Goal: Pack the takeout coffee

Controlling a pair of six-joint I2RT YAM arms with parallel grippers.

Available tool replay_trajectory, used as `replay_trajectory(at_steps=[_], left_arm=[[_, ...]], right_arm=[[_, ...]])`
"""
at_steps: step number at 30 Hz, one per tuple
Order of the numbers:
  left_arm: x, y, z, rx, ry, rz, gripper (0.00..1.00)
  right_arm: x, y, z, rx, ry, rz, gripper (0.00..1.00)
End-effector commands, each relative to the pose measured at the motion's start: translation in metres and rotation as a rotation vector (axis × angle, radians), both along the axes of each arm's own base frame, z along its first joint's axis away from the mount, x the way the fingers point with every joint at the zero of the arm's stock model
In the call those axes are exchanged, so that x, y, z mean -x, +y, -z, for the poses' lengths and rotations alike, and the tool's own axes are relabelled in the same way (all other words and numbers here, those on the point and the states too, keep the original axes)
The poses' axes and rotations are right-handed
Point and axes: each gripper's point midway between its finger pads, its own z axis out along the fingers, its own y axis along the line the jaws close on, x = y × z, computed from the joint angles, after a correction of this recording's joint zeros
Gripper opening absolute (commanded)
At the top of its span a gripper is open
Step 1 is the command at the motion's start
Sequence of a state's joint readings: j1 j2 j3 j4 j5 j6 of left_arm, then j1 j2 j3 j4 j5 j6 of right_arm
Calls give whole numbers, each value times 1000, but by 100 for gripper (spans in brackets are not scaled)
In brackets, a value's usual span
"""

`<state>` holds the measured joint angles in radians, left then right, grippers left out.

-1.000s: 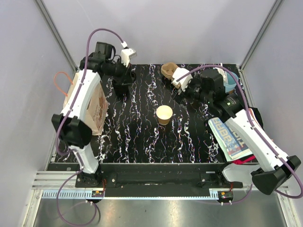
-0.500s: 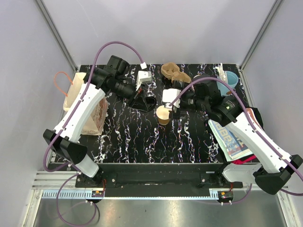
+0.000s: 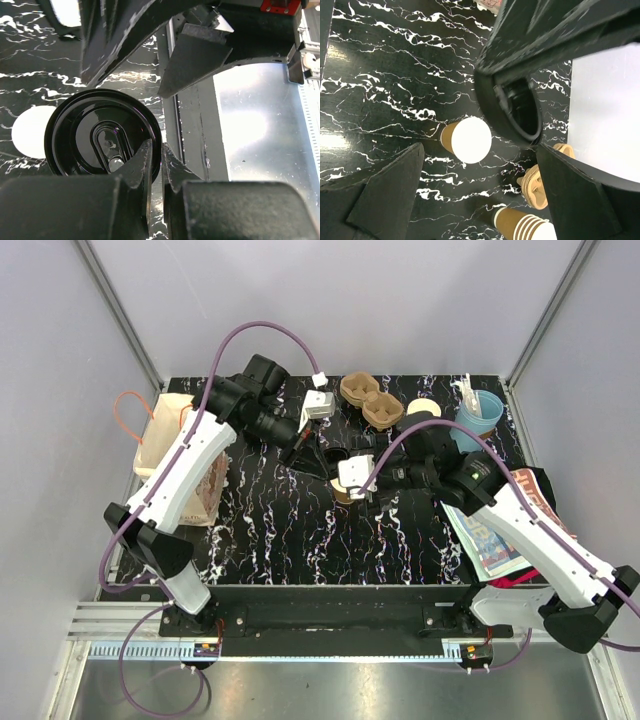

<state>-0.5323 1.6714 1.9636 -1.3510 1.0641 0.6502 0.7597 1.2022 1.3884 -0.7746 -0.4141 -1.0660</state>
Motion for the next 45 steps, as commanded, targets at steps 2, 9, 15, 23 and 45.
replay_trajectory(at_steps=[2, 9, 15, 23, 45], left_arm=[[41, 9, -1, -49, 151, 60, 0], [50, 10, -2, -36, 152, 80, 0], [55, 14, -2, -34, 145, 84, 0], [56, 13, -4, -24, 144, 89, 0], [32, 21, -32, -72, -133, 6, 91]], right_arm=[[-2, 16, -14, -50, -33, -35, 100], [-11, 26, -18, -56, -21, -27, 97], [-8, 32, -25, -87, 17, -35, 80], [-2, 32, -19, -91, 41, -49, 44], [38, 22, -10, -108, 220, -88, 14]])
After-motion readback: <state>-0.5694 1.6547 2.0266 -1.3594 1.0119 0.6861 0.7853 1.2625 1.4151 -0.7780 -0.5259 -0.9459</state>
